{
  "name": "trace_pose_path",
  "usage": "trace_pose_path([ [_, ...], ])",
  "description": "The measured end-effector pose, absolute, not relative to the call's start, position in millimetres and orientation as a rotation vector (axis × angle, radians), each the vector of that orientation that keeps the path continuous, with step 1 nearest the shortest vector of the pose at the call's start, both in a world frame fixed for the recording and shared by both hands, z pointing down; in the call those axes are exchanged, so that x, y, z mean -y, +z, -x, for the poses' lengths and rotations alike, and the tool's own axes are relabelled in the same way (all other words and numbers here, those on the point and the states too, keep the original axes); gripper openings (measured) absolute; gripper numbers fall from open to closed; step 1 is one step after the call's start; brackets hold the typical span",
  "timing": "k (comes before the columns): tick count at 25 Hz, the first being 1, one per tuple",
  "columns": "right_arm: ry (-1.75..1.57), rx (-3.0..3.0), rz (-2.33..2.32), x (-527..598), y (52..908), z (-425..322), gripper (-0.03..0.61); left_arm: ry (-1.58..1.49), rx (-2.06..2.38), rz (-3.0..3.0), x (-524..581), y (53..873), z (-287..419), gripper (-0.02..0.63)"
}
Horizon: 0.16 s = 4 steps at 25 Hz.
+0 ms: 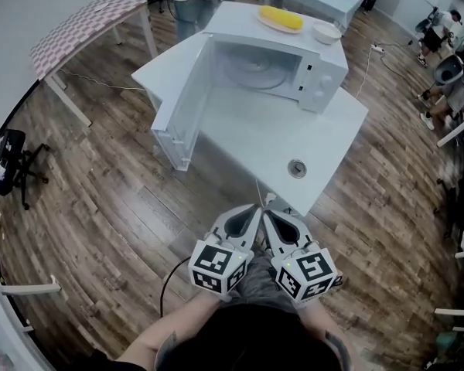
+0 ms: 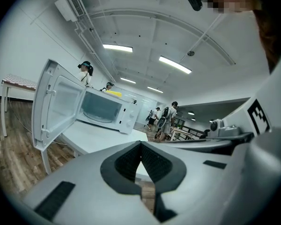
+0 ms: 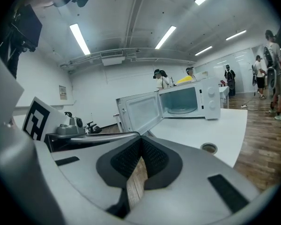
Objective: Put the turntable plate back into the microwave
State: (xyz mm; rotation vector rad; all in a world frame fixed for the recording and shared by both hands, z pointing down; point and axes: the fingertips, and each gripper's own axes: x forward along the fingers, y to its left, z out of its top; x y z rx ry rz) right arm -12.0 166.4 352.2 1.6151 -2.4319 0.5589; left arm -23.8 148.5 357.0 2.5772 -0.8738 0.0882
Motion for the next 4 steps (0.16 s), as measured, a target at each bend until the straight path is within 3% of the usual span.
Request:
trace_pose_path([
  [4, 0.561, 2.402, -1.613, -185.6, 360.4, 16.2, 0.02, 0.166, 0.859, -2.594, -175.6, 371.2, 28.7, 0.012],
])
